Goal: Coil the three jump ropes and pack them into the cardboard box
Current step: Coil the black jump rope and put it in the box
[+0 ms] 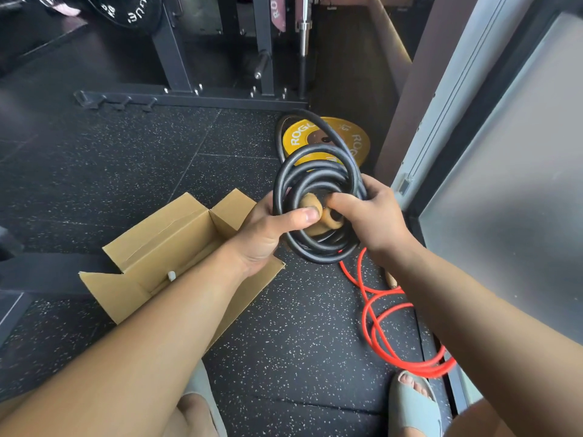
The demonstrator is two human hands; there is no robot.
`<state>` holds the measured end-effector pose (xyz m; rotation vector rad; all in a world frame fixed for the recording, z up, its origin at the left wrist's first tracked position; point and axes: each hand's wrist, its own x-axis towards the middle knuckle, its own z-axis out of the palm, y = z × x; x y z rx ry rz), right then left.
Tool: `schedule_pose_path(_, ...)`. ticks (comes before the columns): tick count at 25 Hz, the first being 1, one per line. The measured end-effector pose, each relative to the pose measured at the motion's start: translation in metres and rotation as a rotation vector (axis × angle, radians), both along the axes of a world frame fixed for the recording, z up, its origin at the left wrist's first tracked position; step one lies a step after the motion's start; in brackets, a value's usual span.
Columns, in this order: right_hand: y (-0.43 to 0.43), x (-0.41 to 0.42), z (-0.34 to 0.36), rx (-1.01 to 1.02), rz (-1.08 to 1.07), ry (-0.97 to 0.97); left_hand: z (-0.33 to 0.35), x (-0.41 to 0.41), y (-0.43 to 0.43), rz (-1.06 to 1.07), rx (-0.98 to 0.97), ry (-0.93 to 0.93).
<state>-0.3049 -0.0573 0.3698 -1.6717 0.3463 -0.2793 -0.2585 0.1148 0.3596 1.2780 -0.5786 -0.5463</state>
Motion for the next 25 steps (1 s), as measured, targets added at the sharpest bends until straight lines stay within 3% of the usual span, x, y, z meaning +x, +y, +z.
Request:
schedule_pose_path(5,-0.007,0.002,-0.006,0.003,-0.065,0.019,0.006,0.010,0.005,-0.122,0.008,0.022)
schedule_pose_path(11,-0.002,-0.002,-0.010,-0.010,-0.128,0.054,-0.006,0.007,-0.002,0.054,0.033,-0.051)
schedule_pose_path(15,0.002,-0.003,-0.009,-0.053,-0.144,0.061,-0.004,-0.001,-0.009,0.231,0.175,-0.132)
schedule_pose_path(20,0.008,0.001,-0.008,-0.036,-0.100,0.038,-0.005,-0.011,-0.008,0.597,0.245,-0.496)
schedule_pose_path(23,0.007,0.002,-0.009,-0.021,-0.102,0.028,0.005,-0.010,-0.003,0.657,0.307,-0.854)
schedule_pose_path(25,0.004,0.002,-0.011,-0.030,-0.112,0.040,0.008,-0.005,-0.005,0.641,0.271,-0.957)
